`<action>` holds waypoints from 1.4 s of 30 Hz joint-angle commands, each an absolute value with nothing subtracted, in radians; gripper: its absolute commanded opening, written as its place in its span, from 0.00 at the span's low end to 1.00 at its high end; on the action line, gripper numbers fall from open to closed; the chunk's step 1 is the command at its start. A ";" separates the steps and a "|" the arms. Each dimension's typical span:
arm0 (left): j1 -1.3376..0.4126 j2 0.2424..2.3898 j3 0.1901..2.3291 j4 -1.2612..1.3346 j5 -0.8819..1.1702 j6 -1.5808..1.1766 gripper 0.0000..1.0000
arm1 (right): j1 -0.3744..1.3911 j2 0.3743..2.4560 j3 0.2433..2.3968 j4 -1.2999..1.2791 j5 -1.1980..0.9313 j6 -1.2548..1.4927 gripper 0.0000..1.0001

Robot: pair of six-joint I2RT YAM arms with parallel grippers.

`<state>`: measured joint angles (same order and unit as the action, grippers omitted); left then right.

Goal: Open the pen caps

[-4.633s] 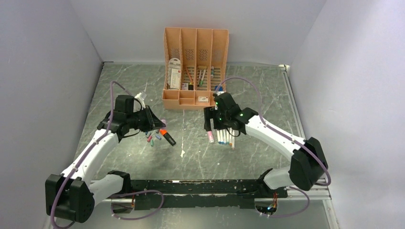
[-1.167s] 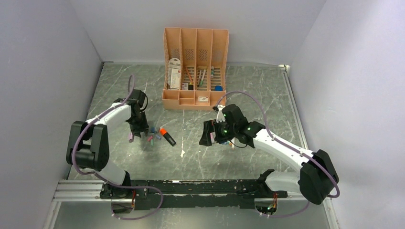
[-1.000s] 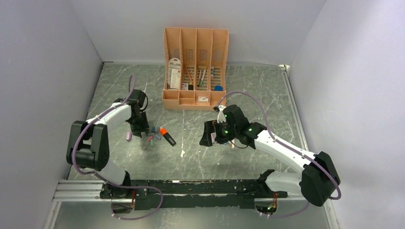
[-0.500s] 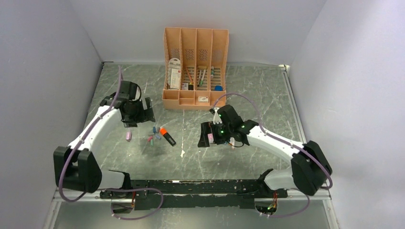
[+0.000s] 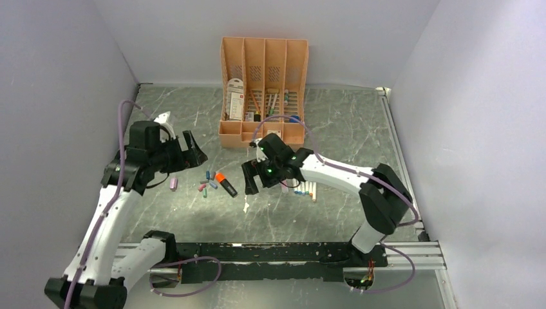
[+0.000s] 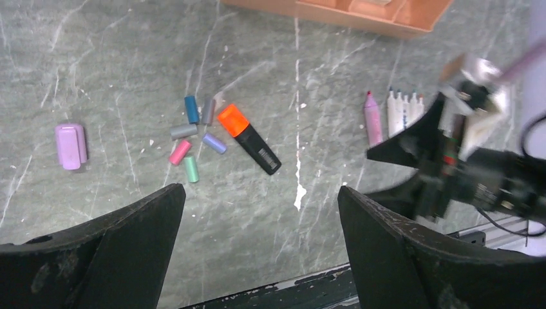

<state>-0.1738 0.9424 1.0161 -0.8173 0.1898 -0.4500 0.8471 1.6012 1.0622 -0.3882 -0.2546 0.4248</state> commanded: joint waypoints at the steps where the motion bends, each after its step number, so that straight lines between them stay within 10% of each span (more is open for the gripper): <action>1: -0.166 0.859 1.014 -0.820 0.238 -0.467 1.00 | 0.877 1.704 1.164 -0.437 -0.167 0.370 0.88; 10: -0.166 0.784 1.029 -0.879 0.216 -0.447 1.00 | 0.937 1.909 1.370 -0.460 -0.069 0.317 0.60; 32: -0.166 0.678 1.074 -0.896 0.218 -0.487 1.00 | 1.043 2.198 1.646 -0.540 0.089 0.324 0.45; 42: -0.166 0.694 1.070 -0.868 0.240 -0.494 1.00 | 1.065 2.210 1.624 -0.601 0.142 0.336 0.12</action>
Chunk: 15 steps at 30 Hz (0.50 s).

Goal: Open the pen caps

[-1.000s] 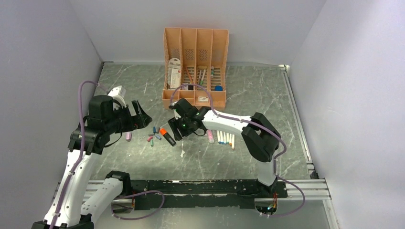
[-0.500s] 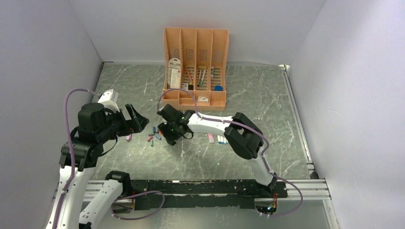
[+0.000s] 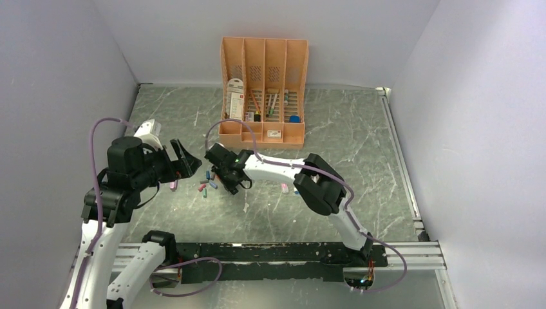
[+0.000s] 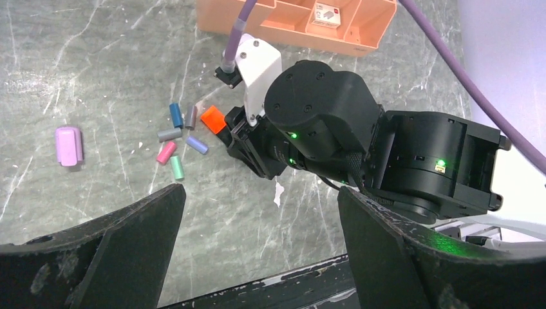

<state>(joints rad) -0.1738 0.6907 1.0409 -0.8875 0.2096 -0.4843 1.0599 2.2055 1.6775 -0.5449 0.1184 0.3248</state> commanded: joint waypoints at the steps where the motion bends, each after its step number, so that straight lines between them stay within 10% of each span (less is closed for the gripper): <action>1: -0.166 0.696 1.065 -0.863 0.245 -0.495 1.00 | 1.065 2.189 1.603 -0.594 0.137 0.341 0.10; 15: -0.166 0.793 0.822 -0.489 0.535 -0.680 1.00 | 0.999 1.653 1.251 -0.514 0.068 0.463 0.04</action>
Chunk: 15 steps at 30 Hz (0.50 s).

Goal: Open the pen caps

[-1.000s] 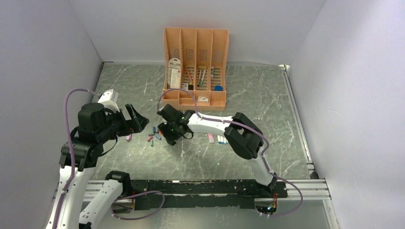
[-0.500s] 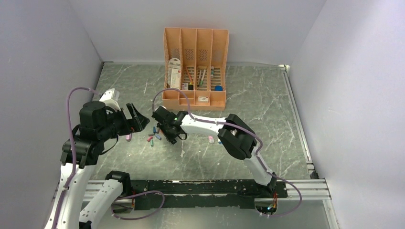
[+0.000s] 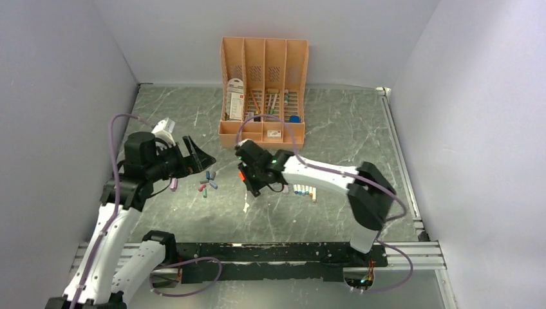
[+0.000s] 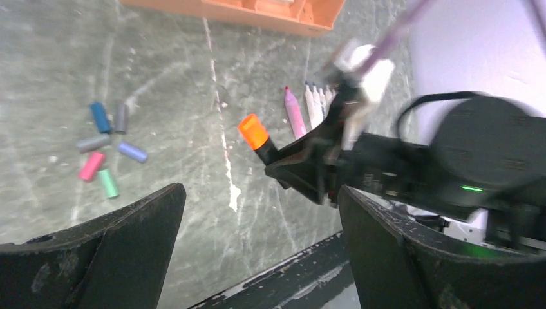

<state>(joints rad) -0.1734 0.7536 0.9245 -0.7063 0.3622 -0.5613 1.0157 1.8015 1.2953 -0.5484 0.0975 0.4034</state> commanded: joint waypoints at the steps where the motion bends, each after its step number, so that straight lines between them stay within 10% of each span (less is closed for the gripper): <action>1: -0.166 0.802 0.777 -0.412 0.583 -0.728 1.00 | 0.994 1.622 1.237 -0.511 0.060 0.473 0.04; 15: -0.204 0.874 0.545 0.082 0.638 -1.024 1.00 | 0.970 1.456 1.181 -0.459 -0.071 0.551 0.03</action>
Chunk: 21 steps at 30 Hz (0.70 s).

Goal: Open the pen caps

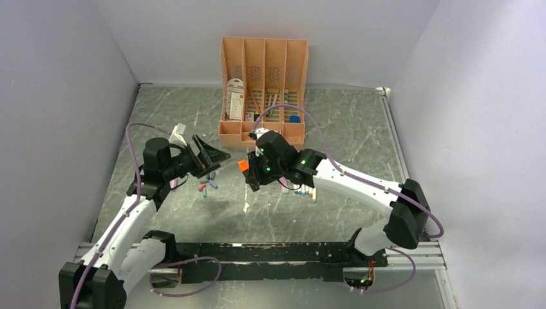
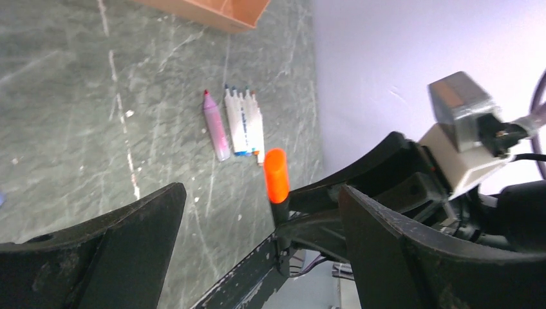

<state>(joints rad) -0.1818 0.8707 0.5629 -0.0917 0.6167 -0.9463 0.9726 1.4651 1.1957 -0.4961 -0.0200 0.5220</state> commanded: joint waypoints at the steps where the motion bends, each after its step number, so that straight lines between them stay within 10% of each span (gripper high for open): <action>1: -0.215 0.875 0.541 0.093 0.627 -1.033 1.00 | 0.970 1.459 1.182 -0.457 -0.073 0.553 0.03; 21: -0.410 0.963 0.497 0.210 0.477 -1.084 0.95 | 0.969 1.462 1.214 -0.457 -0.067 0.562 0.00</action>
